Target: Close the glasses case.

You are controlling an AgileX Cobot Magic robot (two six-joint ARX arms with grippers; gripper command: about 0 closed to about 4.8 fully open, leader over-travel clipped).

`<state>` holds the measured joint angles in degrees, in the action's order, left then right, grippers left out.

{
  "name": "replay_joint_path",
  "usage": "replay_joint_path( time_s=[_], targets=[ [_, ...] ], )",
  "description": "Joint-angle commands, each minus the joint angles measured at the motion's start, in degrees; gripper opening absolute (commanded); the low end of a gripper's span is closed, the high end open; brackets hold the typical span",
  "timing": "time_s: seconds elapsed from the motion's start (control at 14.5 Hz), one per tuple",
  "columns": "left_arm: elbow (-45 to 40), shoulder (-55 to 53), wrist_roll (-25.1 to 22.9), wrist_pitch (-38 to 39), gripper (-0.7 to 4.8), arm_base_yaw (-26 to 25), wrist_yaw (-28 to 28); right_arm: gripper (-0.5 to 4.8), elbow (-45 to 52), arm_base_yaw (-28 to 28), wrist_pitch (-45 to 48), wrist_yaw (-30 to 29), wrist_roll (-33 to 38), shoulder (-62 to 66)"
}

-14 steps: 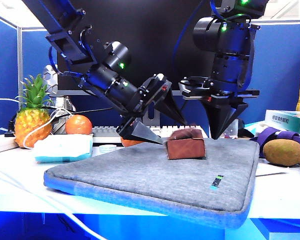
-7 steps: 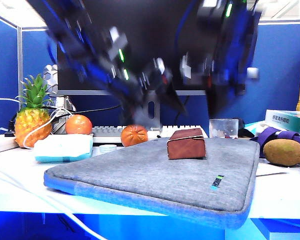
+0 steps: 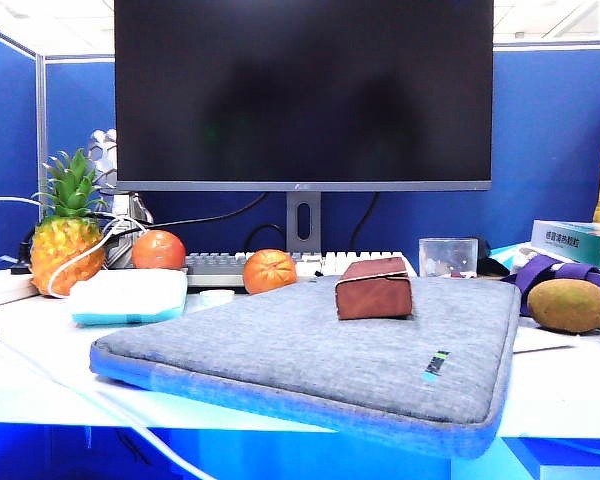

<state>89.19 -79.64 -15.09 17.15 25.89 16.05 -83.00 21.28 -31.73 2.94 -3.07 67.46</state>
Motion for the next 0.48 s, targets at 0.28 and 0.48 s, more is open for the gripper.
replay_joint_path(
  time_s=[0.28,0.48],
  targets=[
    [-14.12,29.94,-4.17,5.97,4.58,-0.92,-14.53,-0.01,0.20,0.13,-0.92,-0.55,-1.88,-20.17],
    [-24.44,45.29,-2.43,6.10,4.57,-0.92,-21.66,-0.01,10.75,0.28,3.08,-0.52,-1.84,-30.03]
  ],
)
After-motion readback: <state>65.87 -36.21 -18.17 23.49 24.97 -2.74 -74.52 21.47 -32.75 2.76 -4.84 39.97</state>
